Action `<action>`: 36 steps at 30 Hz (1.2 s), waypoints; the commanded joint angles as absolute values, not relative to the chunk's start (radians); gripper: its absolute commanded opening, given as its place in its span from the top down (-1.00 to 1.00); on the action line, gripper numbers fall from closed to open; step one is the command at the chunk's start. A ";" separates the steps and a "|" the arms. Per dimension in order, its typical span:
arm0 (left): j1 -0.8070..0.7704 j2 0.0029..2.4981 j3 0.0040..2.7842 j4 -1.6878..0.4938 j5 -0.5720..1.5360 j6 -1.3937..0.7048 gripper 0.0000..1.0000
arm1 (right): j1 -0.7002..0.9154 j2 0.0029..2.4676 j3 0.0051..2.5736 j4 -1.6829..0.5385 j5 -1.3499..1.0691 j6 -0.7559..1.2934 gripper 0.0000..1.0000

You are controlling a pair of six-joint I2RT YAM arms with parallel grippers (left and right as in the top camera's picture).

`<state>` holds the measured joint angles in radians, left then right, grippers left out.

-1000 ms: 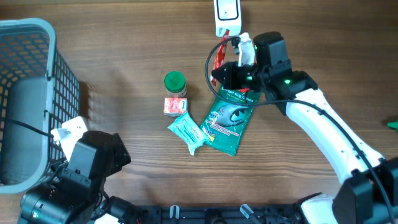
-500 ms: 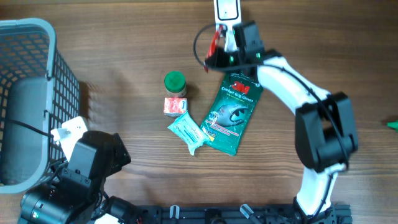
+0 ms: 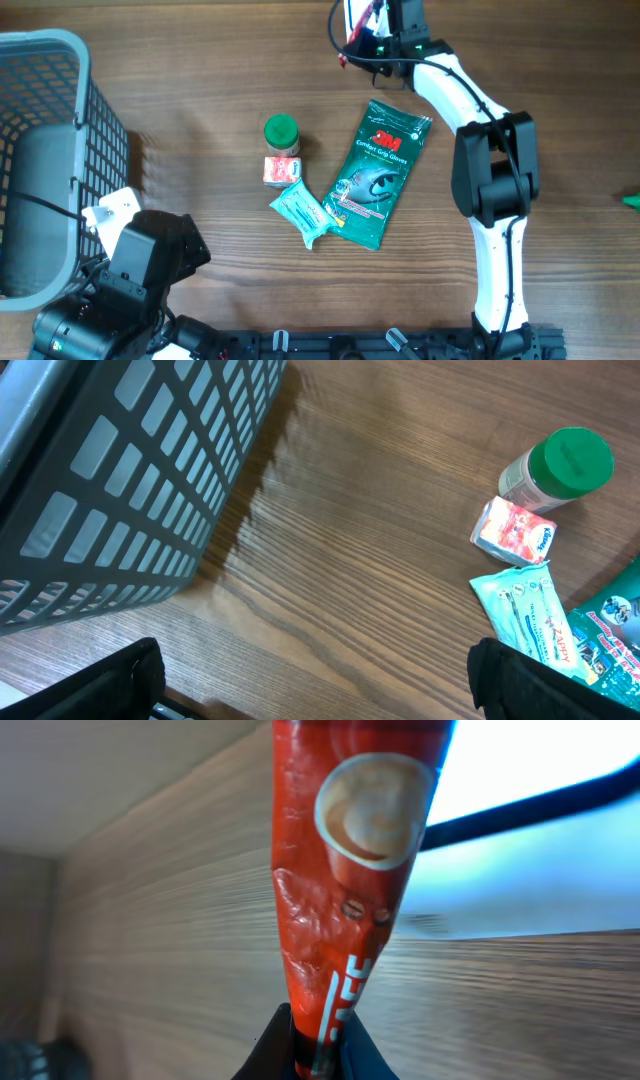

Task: Scan the item barcode
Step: 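Lift the Nescafe stick and hold it under the white scanner, then carry the Nescafe stick to the right edge and drop it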

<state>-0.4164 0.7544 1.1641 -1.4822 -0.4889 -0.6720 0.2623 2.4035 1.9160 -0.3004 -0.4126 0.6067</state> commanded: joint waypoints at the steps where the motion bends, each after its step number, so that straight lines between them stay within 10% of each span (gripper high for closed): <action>1: -0.410 0.750 1.163 -1.483 -0.491 -0.686 -1.00 | 0.265 2.412 1.962 -0.310 -0.381 0.620 0.91; 18: -0.410 0.750 1.163 -1.482 -0.491 -0.686 -1.00 | -0.204 2.163 2.045 -0.976 -0.069 0.550 0.91; 36: -0.410 0.750 1.163 -1.483 -0.491 -0.686 -1.00 | -0.559 2.171 1.700 -0.941 0.307 0.864 0.78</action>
<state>-0.4164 0.7544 1.1641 -1.4818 -0.4885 -0.6716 -0.5465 2.1632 1.7473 -0.9356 0.1822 0.7288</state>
